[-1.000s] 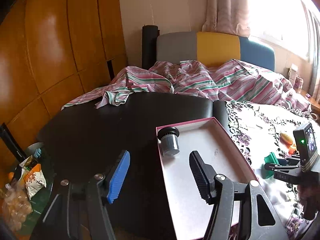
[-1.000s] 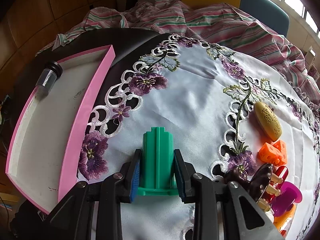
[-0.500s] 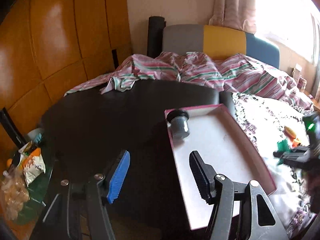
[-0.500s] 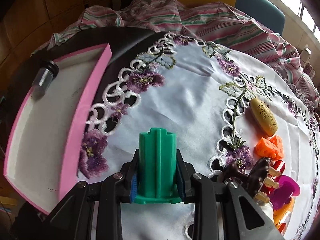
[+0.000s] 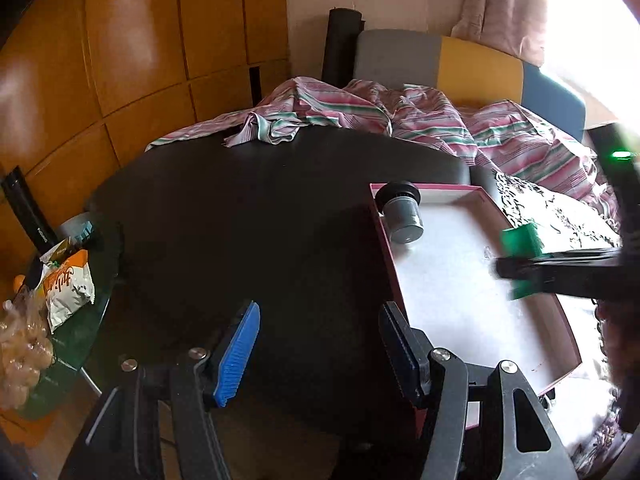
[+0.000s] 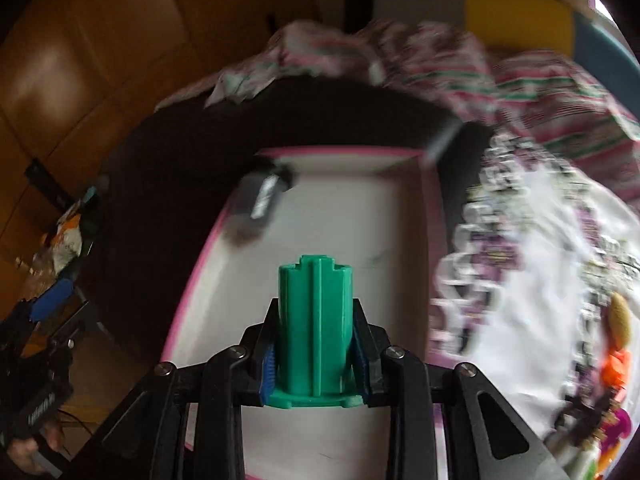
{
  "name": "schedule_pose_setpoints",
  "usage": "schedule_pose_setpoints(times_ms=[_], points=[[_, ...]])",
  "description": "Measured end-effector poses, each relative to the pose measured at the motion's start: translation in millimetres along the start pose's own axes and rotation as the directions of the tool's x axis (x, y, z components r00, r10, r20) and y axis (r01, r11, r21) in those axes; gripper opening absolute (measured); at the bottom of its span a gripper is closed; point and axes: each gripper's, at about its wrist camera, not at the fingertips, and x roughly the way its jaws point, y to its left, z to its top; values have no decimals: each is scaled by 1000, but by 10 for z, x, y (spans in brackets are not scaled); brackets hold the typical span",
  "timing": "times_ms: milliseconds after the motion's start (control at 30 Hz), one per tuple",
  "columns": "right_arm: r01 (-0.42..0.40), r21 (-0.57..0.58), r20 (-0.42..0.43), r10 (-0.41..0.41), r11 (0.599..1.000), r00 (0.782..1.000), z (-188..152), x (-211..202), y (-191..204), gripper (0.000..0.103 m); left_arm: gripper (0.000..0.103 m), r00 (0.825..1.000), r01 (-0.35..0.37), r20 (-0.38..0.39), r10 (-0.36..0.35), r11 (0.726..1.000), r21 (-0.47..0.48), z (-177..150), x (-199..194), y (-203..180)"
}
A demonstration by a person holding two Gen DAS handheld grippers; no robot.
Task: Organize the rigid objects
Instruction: 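Carry the green piece into the tray and open the right gripper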
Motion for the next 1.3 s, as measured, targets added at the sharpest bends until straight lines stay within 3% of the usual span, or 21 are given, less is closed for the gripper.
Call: schedule_pose_setpoints(times_ms=[300, 400, 667, 1300], points=[[-48, 12, -116, 49, 999, 992, 224, 642, 370, 32, 63, 1000, 5, -24, -5, 1000, -25, -23, 91, 81], [-95, 51, -95, 100, 994, 990, 252, 642, 375, 43, 63, 1000, 5, -28, -6, 1000, -26, -18, 119, 88], [-92, 61, 7, 91, 994, 996, 232, 364, 370, 51, 63, 1000, 9, -25, -10, 1000, -21, -3, 116, 68], [83, 36, 167, -88, 996, 982, -175, -336, 105, 52, 67, 999, 32, 21, -33, 999, 39, 41, -100, -140]])
